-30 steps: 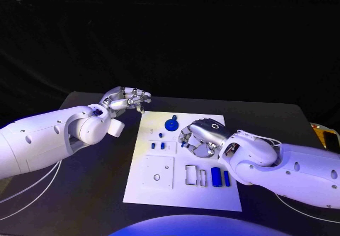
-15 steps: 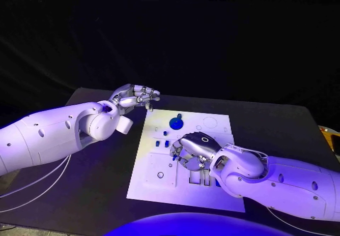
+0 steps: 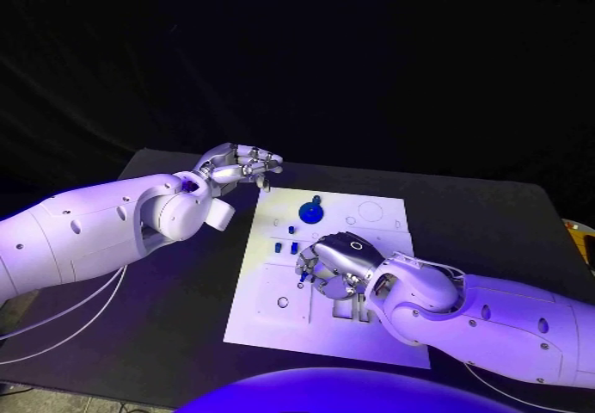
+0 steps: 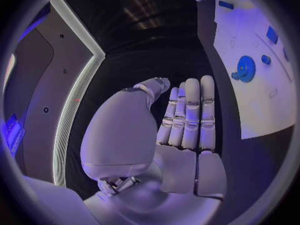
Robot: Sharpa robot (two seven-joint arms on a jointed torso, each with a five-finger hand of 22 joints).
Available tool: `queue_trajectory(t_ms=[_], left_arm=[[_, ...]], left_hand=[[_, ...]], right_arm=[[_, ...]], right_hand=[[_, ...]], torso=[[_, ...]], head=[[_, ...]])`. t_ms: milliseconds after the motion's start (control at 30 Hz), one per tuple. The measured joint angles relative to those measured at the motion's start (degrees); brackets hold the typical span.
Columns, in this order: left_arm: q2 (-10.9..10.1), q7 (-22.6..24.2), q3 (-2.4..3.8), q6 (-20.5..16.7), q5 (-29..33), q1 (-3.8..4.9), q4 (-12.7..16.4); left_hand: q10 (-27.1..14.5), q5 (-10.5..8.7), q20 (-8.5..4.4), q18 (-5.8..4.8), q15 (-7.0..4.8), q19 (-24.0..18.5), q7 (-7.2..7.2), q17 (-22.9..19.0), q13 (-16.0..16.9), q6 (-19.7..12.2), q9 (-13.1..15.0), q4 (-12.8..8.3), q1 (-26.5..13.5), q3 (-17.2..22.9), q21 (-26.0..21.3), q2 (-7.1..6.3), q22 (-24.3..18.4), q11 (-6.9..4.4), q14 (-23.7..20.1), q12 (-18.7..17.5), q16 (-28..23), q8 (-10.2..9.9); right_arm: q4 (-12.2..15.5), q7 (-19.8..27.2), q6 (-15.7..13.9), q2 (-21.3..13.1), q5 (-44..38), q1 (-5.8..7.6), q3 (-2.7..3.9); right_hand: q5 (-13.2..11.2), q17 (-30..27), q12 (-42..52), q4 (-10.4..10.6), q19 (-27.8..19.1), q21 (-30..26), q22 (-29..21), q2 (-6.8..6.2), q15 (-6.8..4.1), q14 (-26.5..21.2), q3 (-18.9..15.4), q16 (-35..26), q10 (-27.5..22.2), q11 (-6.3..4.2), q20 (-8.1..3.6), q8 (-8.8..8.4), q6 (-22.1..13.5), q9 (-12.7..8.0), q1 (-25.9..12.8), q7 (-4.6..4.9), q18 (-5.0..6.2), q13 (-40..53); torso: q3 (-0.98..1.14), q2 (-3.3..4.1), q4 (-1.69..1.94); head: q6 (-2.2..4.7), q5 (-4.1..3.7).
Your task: Assemble the parts on the task board
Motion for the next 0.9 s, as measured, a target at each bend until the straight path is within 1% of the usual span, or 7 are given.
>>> queue_trajectory(t_ms=[233, 400, 433, 867, 900], left_arm=[[0.00, -0.13, 0.00, 0.10, 0.00, 0.00, 0.00], [-0.01, -0.22, 0.00, 0.19, 0.00, 0.00, 0.00], [-0.01, -0.24, 0.00, 0.20, 0.00, 0.00, 0.00], [-0.03, -0.50, 0.00, 0.43, 0.00, 0.00, -0.03], [-0.03, -0.52, 0.00, 0.44, 0.00, 0.00, -0.03]], left_hand=[[0.00, 0.00, 0.00, 0.00, 0.00, 0.00, 0.00, 0.00, 0.00, 0.00, 0.00, 0.17, 0.00, -0.17, 0.00, 0.00, -0.05, 0.00, 0.00, 0.25, 0.00, 0.00], [0.00, 0.00, 0.00, 0.00, 0.00, 0.00, 0.00, 0.00, -0.01, 0.00, 0.00, 0.16, 0.00, -0.17, 0.00, 0.00, -0.04, 0.00, 0.00, 0.26, 0.00, 0.00], [0.00, 0.00, 0.00, 0.00, 0.00, 0.00, 0.00, 0.00, -0.01, 0.00, 0.01, 0.17, 0.00, -0.16, 0.00, 0.00, -0.05, 0.00, 0.00, 0.26, 0.00, 0.00], [-0.42, 0.00, 0.00, 0.00, 0.00, -0.01, -0.01, 0.01, -0.01, 0.01, 0.01, 0.16, 0.00, -0.16, 0.01, 0.00, -0.04, 0.00, 0.00, 0.26, 0.00, 0.00], [-0.42, 0.00, 0.00, 0.00, 0.00, -0.01, -0.01, 0.01, -0.01, 0.01, 0.01, 0.16, 0.00, -0.16, 0.01, 0.00, -0.04, 0.00, 0.00, 0.26, 0.00, 0.00]], right_arm=[[-0.28, 0.16, 0.24, 0.31, 0.02, -0.30, -0.12], [-0.44, 0.22, 0.54, 0.48, 0.02, -0.47, -0.18], [-0.46, 0.23, 0.60, 0.50, 0.03, -0.49, -0.19], [-1.13, 0.17, 1.58, 1.04, -0.01, -0.67, -0.25], [-1.20, 0.14, 1.64, 1.07, -0.03, -0.68, -0.25]], right_hand=[[-0.01, 0.00, 0.00, 0.00, 0.00, 0.00, 0.00, 0.00, 0.00, 0.00, 0.00, 0.00, 0.01, 0.00, 0.00, -0.16, 0.14, -0.03, 0.00, 0.14, 0.00, -0.01], [-0.02, 0.00, 0.00, 0.00, 0.00, 0.00, -0.01, 0.00, 0.00, 0.00, 0.00, 0.00, 0.03, -0.01, 0.00, -0.24, 0.14, 0.02, 0.00, 0.14, 0.00, -0.01], [-0.03, 0.00, -0.01, 0.00, 0.00, 0.00, -0.01, -0.01, 0.00, 0.00, 0.00, 0.00, 0.33, -0.30, 0.00, -0.26, 0.14, 0.03, 0.00, 0.14, 0.00, -0.04], [-0.03, -0.07, -0.10, -0.01, 0.00, 0.00, -0.02, -0.02, 0.00, 0.00, -0.02, 0.00, 0.73, -0.51, 0.00, -0.37, 0.13, 0.01, -0.02, 0.13, 0.00, -0.08], [-0.03, -0.07, -0.10, -0.01, 0.00, 0.00, -0.02, -0.19, 0.00, 0.00, -0.02, 0.00, 0.73, -0.51, 0.00, -0.37, 0.12, 0.00, -0.19, 0.13, 0.00, -0.07]], torso=[[-0.01, 0.00, -0.01], [0.00, -0.01, 0.00], [0.00, -0.01, 0.00], [-0.01, -0.03, 0.00], [0.00, -0.03, 0.00]], head=[[-0.27, 0.14], [-0.34, 0.25], [-0.37, 0.26], [-0.62, 0.31], [-0.65, 0.31]])
